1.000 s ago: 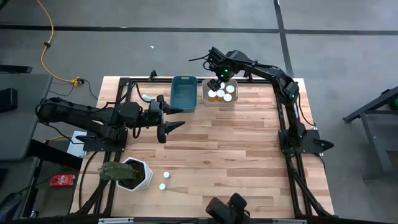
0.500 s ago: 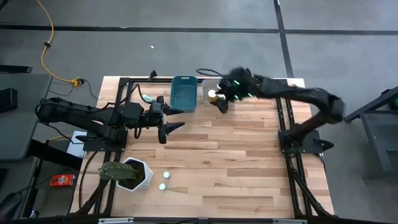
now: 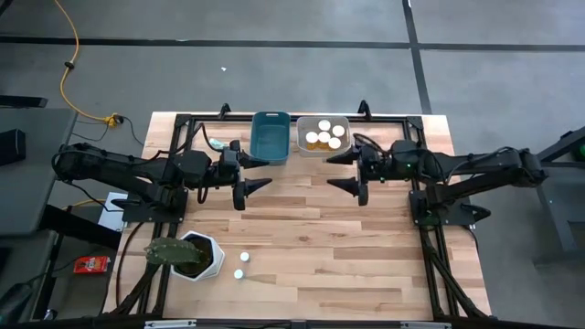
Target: Pick and place medicine bottles into bin by pill shape (circle, oval)
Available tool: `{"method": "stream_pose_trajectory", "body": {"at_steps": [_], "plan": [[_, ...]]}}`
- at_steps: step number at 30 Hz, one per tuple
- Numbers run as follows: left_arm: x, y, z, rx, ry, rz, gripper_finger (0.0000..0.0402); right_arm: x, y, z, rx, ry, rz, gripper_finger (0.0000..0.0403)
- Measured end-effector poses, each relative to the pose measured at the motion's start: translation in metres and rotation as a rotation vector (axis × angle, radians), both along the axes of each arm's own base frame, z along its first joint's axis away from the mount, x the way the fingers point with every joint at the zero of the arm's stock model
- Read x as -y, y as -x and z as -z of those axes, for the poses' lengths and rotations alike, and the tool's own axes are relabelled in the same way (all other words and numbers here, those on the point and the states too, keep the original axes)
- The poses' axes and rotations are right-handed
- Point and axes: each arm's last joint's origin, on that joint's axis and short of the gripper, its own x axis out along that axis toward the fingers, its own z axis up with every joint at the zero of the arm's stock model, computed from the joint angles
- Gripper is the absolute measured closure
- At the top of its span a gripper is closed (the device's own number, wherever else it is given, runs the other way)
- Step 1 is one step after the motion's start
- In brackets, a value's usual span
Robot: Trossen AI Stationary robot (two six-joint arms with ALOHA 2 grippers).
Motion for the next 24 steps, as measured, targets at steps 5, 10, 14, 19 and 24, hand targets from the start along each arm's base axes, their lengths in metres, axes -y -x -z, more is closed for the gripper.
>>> {"method": "stream_pose_trajectory", "body": {"at_steps": [5, 10, 14, 19, 24], "plan": [[0.0, 0.0, 0.0, 0.0, 0.0, 0.0, 0.0154, -0.0042, -0.0002, 0.0003, 0.0, 0.046, -0.008, 0.0103], [0.0, 0.0, 0.0, -0.001, 0.0, 0.0, 0.0154, -0.0041, -0.0003, 0.0003, 0.0, 0.043, -0.007, 0.0103], [0.0, 0.0, 0.0001, -0.001, 0.0, 0.0, 0.0154, -0.0041, -0.0003, 0.0004, 0.0, 0.037, -0.007, 0.0103], [0.0, 0.0, 0.0001, -0.001, 0.0, 0.0, 0.0154, -0.0041, -0.0004, 0.0004, -0.001, 0.021, -0.006, 0.0103], [-0.0008, 0.0003, 0.0001, -0.001, -0.003, -0.03, 0.0154, -0.0041, -0.0004, 0.0004, -0.001, 0.02, -0.006, 0.0103]]}}
